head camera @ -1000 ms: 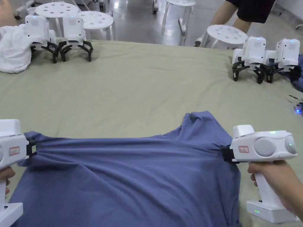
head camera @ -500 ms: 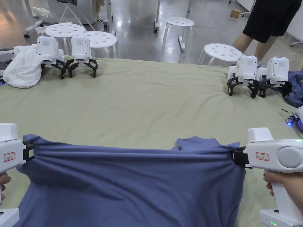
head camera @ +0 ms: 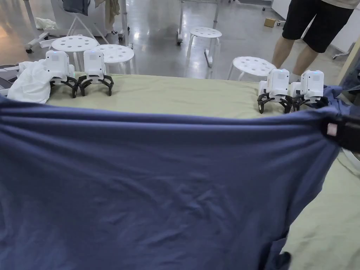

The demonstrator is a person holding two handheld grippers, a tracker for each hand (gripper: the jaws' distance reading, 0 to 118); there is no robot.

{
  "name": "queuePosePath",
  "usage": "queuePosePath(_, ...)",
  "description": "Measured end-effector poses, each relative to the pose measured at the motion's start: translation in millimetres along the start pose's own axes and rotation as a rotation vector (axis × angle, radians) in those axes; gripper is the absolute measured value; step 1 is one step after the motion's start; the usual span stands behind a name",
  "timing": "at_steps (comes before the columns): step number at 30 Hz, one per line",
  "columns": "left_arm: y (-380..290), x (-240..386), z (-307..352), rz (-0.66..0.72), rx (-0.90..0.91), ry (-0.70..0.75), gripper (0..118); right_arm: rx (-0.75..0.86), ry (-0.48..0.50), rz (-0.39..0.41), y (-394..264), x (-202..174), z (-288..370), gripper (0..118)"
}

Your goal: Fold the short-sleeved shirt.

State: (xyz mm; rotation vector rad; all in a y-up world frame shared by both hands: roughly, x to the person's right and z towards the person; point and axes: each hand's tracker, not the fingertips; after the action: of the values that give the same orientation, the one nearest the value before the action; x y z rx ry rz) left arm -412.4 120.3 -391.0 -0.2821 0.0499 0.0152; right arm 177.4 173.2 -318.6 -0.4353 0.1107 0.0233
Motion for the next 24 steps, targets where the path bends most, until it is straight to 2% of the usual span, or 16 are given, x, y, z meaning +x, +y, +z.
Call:
queuePosePath(3,32.6,-5.2,25.8,0.023,0.079,-0.006,0,0.085,0.002,-0.013,31.9,-4.6,37.1,7)
queuePosePath(6,63.7,-8.0,43.1,0.015,0.151,-0.009,0,0.155,-0.016,0.014,64.7,-8.5,62.0,7)
queuePosePath(11,112.3,-6.9,37.1,0.023,0.2,-0.008,0,0.209,-0.051,0.061,116.0,-5.7,62.7,7)
queuePosePath(15,151.3,1.0,-4.1,0.018,0.187,-0.02,0,0.207,-0.136,0.125,156.3,3.6,18.5,7)
queuePosePath(21,202.0,26.8,-94.3,0.008,0.115,-0.011,0,0.2,-0.213,0.103,224.4,24.5,-74.2,7)
queuePosePath(24,224.4,45.1,-127.2,0.01,0.113,0.005,0,0.235,-0.272,0.134,254.2,28.0,-109.8,7)
